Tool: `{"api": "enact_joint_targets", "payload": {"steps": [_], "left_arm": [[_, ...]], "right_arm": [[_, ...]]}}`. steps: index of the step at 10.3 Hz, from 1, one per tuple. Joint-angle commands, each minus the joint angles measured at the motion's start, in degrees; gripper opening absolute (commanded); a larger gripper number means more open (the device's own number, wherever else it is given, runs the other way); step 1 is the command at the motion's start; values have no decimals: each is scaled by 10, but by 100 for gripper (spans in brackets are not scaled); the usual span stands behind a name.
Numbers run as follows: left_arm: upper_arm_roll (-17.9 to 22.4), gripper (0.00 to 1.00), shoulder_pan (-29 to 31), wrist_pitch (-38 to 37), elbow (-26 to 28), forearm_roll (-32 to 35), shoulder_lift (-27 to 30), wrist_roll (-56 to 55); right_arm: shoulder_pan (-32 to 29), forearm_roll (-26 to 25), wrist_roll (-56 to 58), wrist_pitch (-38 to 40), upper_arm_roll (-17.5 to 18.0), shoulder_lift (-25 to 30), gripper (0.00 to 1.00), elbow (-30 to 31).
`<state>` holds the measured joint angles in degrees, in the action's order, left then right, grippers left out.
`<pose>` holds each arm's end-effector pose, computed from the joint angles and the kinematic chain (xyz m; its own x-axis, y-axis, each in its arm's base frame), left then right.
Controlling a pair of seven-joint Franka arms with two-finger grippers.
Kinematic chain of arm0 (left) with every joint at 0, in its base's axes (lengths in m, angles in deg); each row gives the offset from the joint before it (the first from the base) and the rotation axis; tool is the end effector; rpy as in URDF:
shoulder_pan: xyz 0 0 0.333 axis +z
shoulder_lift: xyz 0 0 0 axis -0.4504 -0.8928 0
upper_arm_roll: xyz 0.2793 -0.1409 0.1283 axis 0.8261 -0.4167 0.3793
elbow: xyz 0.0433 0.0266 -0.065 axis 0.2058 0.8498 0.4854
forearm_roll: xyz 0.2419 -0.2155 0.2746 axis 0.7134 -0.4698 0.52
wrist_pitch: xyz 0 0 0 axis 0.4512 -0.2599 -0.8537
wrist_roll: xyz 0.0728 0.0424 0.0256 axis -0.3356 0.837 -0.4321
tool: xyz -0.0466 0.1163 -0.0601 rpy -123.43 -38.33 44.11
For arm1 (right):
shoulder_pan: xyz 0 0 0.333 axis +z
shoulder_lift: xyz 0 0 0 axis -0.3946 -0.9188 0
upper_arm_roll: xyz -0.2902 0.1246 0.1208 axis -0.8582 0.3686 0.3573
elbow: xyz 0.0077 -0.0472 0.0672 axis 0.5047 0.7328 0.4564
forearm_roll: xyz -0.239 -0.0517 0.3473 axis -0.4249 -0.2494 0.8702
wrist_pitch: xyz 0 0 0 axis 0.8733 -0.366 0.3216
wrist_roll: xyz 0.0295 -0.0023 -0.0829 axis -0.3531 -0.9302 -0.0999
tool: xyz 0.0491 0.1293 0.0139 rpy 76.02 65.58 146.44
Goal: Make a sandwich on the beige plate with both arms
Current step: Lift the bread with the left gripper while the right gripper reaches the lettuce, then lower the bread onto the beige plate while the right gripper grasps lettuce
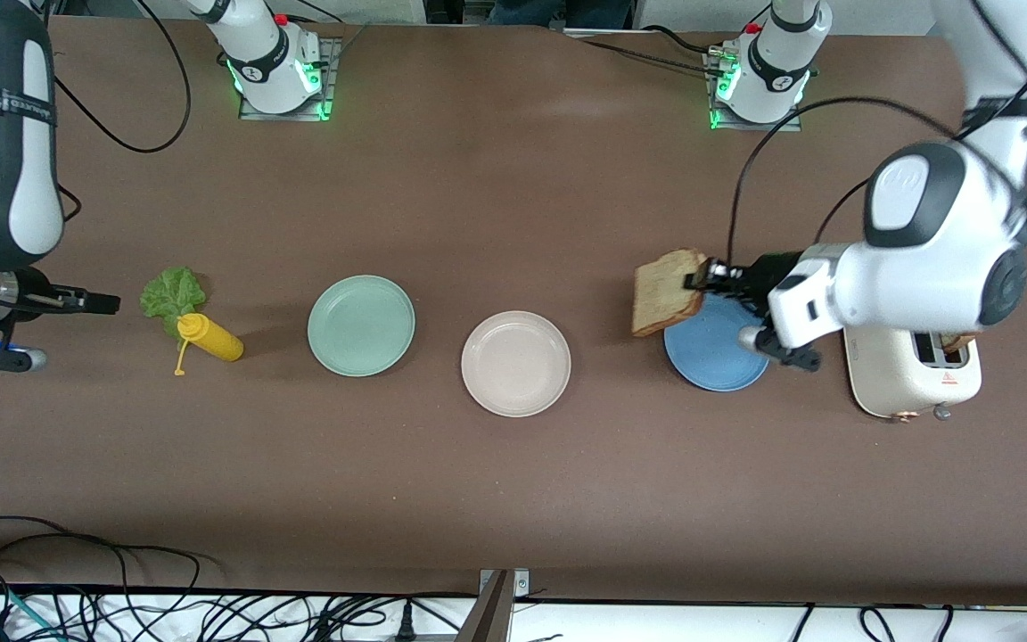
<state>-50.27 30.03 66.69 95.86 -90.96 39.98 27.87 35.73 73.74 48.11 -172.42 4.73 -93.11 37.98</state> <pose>0.6691 -0.2220 0.3963 0.9445 -0.2315 -0.2332 -0.0260 -0.7601 0.6493 0.6582 -0.1077 0.3605 0.9569 -0.1255 -0.2618 -0.1003 -0.9891 0.1074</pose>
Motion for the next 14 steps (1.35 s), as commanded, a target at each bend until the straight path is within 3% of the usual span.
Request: {"api": "enact_joint_targets", "payload": {"steps": [1,3,6,9,12,13,14], "left_arm": [[3,0,-38,79,-52,-118,-106,30],[3,0,-96,187,-52,-164,-144,45],[3,0,-158,296,-55,-166,-194,70],[3,0,-157,301,-55,-167,-208,111],[3,2,-167,301,-54,-170,-224,116],[3,37,-165,301,-54,-171,-224,116],[3,99,-160,301,-54,-167,-222,116]], "right_arm": [[0,-10,41,-75,-8,23,100,91],[0,-9,67,-146,-18,35,100,162],[0,-5,104,-250,-25,63,100,266],[0,2,106,-300,-25,55,100,316],[-1,3,132,-335,-24,32,100,318],[0,4,132,-345,-18,23,100,319],[0,17,132,-352,-11,10,100,318]]}}
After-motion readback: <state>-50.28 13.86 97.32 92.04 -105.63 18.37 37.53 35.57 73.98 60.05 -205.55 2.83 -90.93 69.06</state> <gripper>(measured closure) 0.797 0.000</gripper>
